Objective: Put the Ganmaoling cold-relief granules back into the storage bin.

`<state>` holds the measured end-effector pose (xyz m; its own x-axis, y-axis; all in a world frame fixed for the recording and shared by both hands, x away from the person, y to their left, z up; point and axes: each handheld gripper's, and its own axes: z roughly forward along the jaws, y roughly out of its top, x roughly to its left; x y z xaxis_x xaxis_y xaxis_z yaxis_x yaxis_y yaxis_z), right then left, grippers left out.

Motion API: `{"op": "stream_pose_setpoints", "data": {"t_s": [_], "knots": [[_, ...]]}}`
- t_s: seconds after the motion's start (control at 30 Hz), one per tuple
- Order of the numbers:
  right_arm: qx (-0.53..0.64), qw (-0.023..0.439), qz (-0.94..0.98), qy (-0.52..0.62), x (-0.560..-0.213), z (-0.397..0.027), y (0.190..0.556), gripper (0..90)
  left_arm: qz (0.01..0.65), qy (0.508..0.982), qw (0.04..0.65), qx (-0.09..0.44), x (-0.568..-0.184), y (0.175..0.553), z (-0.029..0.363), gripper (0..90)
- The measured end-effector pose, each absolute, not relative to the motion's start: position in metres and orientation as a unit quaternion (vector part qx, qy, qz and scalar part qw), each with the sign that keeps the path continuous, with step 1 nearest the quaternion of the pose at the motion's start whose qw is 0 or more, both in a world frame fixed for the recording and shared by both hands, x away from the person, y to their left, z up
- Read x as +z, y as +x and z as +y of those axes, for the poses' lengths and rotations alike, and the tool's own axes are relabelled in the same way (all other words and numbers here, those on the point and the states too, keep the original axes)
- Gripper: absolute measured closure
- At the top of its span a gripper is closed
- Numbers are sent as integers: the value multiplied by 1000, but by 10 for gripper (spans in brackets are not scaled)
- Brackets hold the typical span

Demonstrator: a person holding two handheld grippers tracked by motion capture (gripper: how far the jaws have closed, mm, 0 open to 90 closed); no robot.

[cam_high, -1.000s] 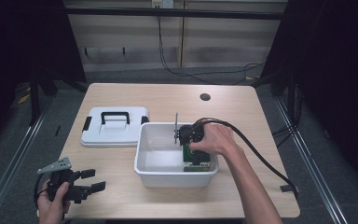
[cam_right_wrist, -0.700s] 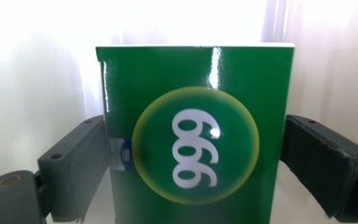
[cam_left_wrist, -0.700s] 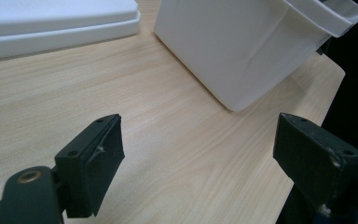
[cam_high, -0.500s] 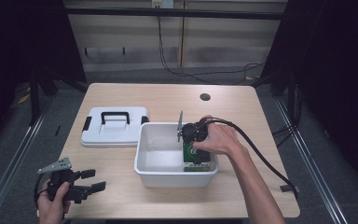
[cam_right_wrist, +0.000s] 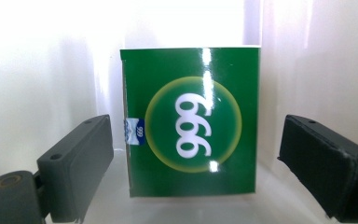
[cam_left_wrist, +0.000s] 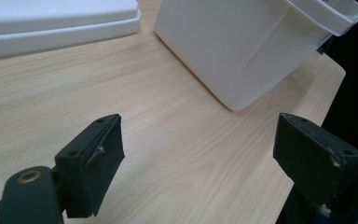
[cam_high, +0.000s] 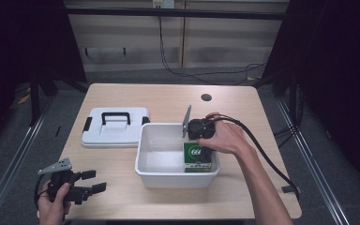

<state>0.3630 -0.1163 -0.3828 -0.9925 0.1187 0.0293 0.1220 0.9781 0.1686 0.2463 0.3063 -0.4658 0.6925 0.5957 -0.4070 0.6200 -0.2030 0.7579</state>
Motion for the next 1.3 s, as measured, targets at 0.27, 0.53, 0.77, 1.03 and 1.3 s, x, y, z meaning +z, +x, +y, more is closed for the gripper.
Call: {"op": "stream_pose_setpoints", "data": {"t_s": [0.27,0.53,0.77,1.03,1.3], "knots": [[-120,-10,-990,-78,-364,-130,362,99,393,775,495,-13,-466,247,306,161],[-161,-18,-982,-99,-346,-144,357,122,393,776,493,-14,-466,247,306,161],[-217,-46,-967,-128,-338,-166,348,132,393,776,493,-15,-467,247,306,161],[-244,-73,-953,-162,-335,-189,338,140,396,776,491,-15,-467,247,306,161],[-278,-83,-934,-210,-333,-215,321,158,402,776,486,-7,-468,247,306,161]]}}
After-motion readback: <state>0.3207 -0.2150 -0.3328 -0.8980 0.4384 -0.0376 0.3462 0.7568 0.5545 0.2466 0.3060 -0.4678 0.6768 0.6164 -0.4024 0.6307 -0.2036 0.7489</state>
